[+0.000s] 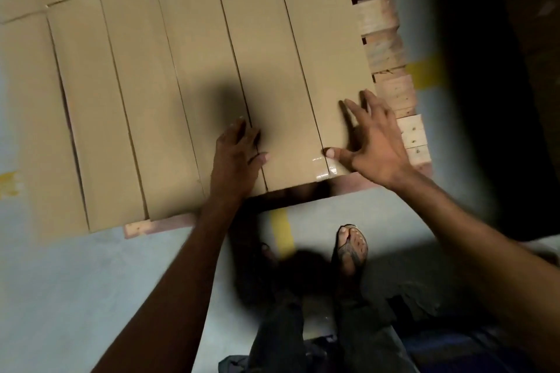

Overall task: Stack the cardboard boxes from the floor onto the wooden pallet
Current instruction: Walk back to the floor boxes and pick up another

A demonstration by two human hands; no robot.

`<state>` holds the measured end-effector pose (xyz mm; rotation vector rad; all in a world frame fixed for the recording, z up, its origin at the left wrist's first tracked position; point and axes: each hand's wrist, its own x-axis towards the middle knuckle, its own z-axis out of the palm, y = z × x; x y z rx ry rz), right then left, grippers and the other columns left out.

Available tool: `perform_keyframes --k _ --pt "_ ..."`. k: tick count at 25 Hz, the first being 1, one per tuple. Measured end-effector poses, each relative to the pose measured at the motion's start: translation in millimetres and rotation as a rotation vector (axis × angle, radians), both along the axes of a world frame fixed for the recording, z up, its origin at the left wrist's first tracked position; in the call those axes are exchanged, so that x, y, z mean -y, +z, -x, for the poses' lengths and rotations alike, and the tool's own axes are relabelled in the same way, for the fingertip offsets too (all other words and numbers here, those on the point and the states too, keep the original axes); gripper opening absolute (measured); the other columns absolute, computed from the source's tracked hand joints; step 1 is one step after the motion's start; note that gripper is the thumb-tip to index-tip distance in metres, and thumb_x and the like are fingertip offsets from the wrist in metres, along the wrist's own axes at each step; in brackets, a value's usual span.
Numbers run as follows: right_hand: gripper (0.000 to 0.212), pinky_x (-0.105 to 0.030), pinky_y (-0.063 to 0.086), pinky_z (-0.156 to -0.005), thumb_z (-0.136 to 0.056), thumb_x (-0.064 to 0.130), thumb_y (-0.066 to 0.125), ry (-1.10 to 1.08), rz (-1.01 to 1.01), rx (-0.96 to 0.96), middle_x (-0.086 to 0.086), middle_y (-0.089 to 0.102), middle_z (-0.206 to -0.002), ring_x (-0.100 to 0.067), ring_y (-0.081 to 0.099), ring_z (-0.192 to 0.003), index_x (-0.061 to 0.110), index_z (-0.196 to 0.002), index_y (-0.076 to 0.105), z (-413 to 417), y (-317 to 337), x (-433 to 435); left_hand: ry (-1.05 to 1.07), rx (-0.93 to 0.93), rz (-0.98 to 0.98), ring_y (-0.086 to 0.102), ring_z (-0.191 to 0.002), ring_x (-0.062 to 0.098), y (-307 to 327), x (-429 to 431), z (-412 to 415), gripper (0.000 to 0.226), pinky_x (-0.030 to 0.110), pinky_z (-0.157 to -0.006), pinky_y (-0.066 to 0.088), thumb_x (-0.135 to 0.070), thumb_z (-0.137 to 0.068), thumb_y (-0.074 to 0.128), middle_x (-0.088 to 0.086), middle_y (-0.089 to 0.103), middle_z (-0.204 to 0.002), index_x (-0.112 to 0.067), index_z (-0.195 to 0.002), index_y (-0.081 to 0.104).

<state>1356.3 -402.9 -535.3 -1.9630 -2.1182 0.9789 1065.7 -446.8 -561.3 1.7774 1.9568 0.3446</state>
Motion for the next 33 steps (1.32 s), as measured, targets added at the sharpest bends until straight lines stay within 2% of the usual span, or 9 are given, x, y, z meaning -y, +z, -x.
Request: perform_keyframes --k 2,5,8,13,17,22,27,30,33 --pt "0.112 -0.057 0.008 -0.125 -0.071 0.074 0.075 0.233 0.011 0.118 -0.007 -0.001 -0.172 -0.032 -0.003 -0.158 0.036 -0.162 0.021 11.5 -1.5 29.6 -0.124 0.039 0.085 0.019 -0.154 0.042 -1.8 25.2 1.4 0.088 0.045 -0.122 0.020 -0.045 -0.076 0.086 0.017 0.025 -0.167 -0.012 -0.150 0.051" --pt "0.108 -0.062 0.010 -0.124 -0.076 0.056 0.081 0.382 -0.064 0.271 -0.009 -0.001 -0.173 -0.036 -0.003 -0.158 0.036 -0.162 0.020 19.6 -17.0 56.0 -0.349 -0.093 0.174 -0.004 -0.156 0.041 -5.3 47.0 6.5 0.116 0.056 -0.124 0.012 -0.059 -0.067 0.086 0.012 0.001 -0.172 -0.022 -0.161 0.030" --pt "0.093 -0.061 0.017 -0.122 -0.083 0.040 0.079 0.359 -0.157 0.321 -0.011 0.011 -0.171 -0.040 0.009 -0.156 0.032 -0.161 0.028 25.8 -17.7 56.5 -0.355 -0.209 0.056 0.006 -0.156 0.042 -7.9 53.2 4.2 0.103 0.053 -0.124 0.020 -0.041 -0.076 0.086 0.009 0.006 -0.172 -0.025 -0.161 0.030" --pt "0.089 -0.055 0.017 -0.124 -0.090 0.037 0.075 0.359 -0.102 0.354 -0.007 0.006 -0.173 -0.039 0.005 -0.157 0.034 -0.163 0.023 34.1 -8.9 57.8 -0.318 -0.239 0.025 0.018 -0.155 0.043 -6.6 64.7 -3.2 0.090 0.052 -0.121 0.032 -0.032 -0.084 0.081 0.005 0.018 -0.171 -0.026 -0.160 0.034" --pt "0.094 -0.050 0.016 -0.125 -0.093 0.031 0.072 0.382 0.026 0.379 -0.004 -0.006 -0.173 -0.035 -0.004 -0.158 0.034 -0.164 0.010 41.4 5.3 55.9 -0.296 -0.157 0.170 0.007 -0.158 0.035 3.6 59.6 -6.6 0.089 0.046 -0.127 0.019 -0.031 -0.090 0.075 -0.002 0.011 -0.172 -0.029 -0.163 0.025" --pt "0.081 -0.039 0.032 -0.121 -0.090 0.022 0.071 0.203 0.129 0.068 0.000 0.027 -0.167 -0.026 0.028 -0.150 0.027 -0.160 0.030 62.4 58.5 60.4 -0.031 0.181 0.141 0.039 -0.146 0.027 60.3 42.2 5.1 0.077 0.030 -0.120 0.026 -0.019 -0.088 0.079 0.008 0.045 -0.157 -0.018 -0.156 0.042" --pt "0.062 -0.032 0.048 -0.104 -0.090 0.019 0.074 -0.111 0.103 -0.227 0.008 0.062 -0.138 -0.013 0.060 -0.123 0.029 -0.147 0.052 96.5 161.3 80.6 0.229 0.462 0.030 0.062 -0.119 0.021 159.9 61.7 23.5 0.058 0.040 -0.102 0.051 -0.011 -0.092 0.074 0.002 0.064 -0.134 -0.019 -0.145 0.054" --pt "0.054 -0.032 0.054 -0.095 -0.090 0.015 0.076 -0.214 0.099 -0.385 0.017 0.071 -0.117 -0.002 0.065 -0.104 0.031 -0.139 0.059 113.0 231.7 99.4 0.312 0.590 -0.015 0.067 -0.106 0.008 230.7 94.3 33.3 0.048 0.030 -0.095 0.054 -0.008 -0.093 0.073 -0.008 0.068 -0.122 -0.025 -0.136 0.060" --pt "0.048 -0.030 0.057 -0.089 -0.089 0.004 0.074 -0.285 0.097 -0.546 0.017 0.074 -0.105 -0.003 0.067 -0.094 0.031 -0.127 0.067 133.8 298.4 117.8 0.389 0.620 -0.083 0.069 -0.102 0.003 299.6 124.6 45.4 0.040 0.018 -0.089 0.053 -0.006 -0.093 0.072 -0.007 0.072 -0.116 -0.030 -0.125 0.064"
